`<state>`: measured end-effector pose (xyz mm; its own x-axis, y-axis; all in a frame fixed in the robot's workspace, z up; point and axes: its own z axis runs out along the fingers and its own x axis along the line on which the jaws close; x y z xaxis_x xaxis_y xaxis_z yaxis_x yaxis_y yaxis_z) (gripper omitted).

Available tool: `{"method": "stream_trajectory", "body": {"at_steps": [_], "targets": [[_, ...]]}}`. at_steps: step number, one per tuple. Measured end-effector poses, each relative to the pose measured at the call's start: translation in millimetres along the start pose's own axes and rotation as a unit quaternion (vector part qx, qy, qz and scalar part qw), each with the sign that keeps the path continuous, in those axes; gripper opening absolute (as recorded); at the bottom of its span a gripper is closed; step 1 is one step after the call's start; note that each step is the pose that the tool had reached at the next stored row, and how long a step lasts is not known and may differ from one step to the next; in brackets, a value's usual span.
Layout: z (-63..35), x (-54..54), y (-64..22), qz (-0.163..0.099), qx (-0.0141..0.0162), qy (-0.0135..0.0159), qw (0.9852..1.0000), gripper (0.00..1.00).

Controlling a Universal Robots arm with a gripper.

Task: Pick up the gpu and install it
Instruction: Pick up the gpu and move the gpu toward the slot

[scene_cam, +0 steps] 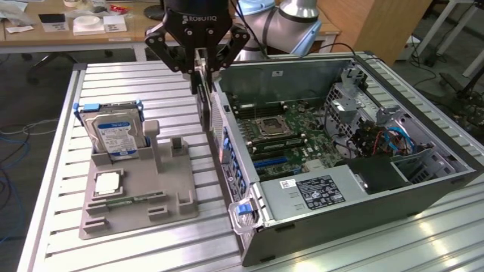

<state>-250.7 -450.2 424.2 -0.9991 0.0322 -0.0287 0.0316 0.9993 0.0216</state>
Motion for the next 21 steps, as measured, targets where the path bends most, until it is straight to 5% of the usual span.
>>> {"method": "stream_trajectory", "body": {"at_steps": [21], "targets": [[0.8,-25.3,4.1,0.0,-0.0005,0.0,1.0,0.27]]}}
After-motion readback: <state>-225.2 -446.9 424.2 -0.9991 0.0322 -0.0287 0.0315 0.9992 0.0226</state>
